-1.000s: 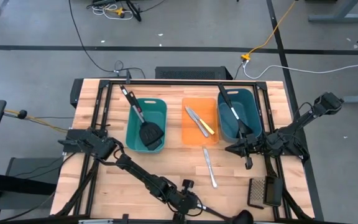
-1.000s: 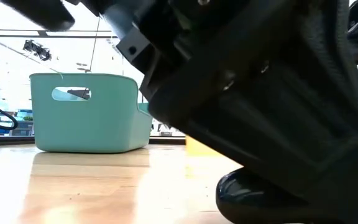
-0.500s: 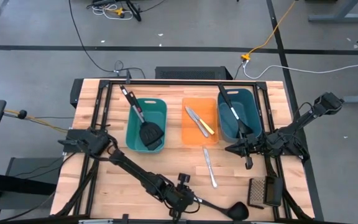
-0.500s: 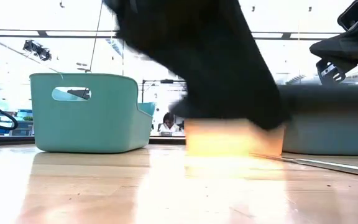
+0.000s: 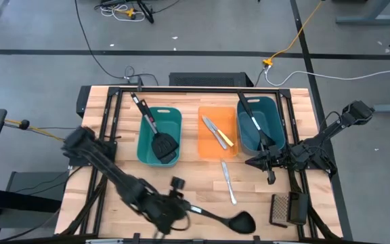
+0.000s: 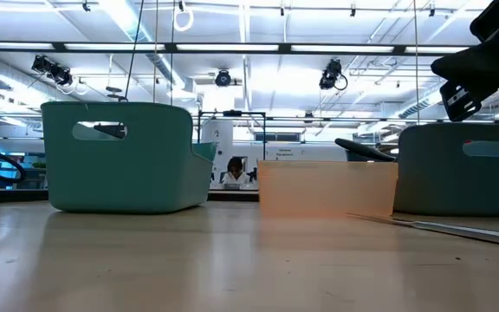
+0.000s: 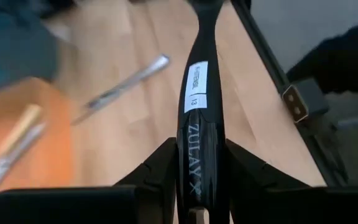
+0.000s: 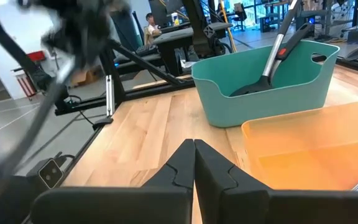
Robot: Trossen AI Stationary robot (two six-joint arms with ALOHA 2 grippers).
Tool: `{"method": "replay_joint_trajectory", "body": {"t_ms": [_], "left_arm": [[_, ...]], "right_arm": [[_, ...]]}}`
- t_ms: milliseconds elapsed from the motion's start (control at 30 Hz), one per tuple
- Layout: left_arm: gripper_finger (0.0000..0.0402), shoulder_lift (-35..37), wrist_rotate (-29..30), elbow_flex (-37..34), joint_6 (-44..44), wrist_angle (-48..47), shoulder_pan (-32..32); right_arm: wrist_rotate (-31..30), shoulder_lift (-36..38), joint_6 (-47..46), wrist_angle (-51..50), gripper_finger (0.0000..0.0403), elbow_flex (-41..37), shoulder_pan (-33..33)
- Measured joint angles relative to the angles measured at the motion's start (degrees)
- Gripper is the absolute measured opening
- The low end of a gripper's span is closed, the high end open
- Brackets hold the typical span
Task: Pick & Place Kitchen Items
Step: Put the black serving spoon into the blue bin
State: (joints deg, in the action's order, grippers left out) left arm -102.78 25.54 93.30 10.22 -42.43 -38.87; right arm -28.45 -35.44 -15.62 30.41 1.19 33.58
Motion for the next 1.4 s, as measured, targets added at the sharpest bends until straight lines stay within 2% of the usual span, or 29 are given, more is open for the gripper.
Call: {"method": "replay_joint_trajectory", "body": {"t_ms": [200,367,633,867,1067,1200,1267,1400], "left_arm": [[0.0103,13.88,6.09,0.02,-1.10,-6.02,-1.51],[0.0103,26.41,8.30,-4.65,-6.49,-3.32,0.11],[0.0103,48.88,8.33,-22.94,-10.65,9.40,8.05],[0.0103,63.33,7.97,-42.10,-9.29,21.20,10.11],[0.0103,70.54,9.52,-56.09,-5.36,28.88,10.10],[0.0103,72.61,10.76,-63.67,-3.16,34.47,10.10],[0.0103,72.56,11.87,-66.01,-3.37,36.38,10.10],[0.0102,71.86,18.14,-66.95,-2.60,37.60,10.83]], "right_arm": [[-0.04,0.00,0.20,0.02,0.0009,0.00,0.00],[-0.02,0.02,0.64,0.46,0.0009,0.00,0.00],[-0.09,0.00,0.66,0.30,0.0009,0.00,0.00],[-0.66,0.02,0.69,0.44,0.0009,0.00,0.00],[-0.66,0.02,1.73,0.42,0.0009,0.00,0.00],[-1.09,0.02,2.59,0.44,0.0009,0.00,0.00],[-1.15,0.02,3.13,0.45,0.0009,0.00,-0.02],[-1.11,0.02,2.90,0.44,0.0009,0.00,0.00]]}}
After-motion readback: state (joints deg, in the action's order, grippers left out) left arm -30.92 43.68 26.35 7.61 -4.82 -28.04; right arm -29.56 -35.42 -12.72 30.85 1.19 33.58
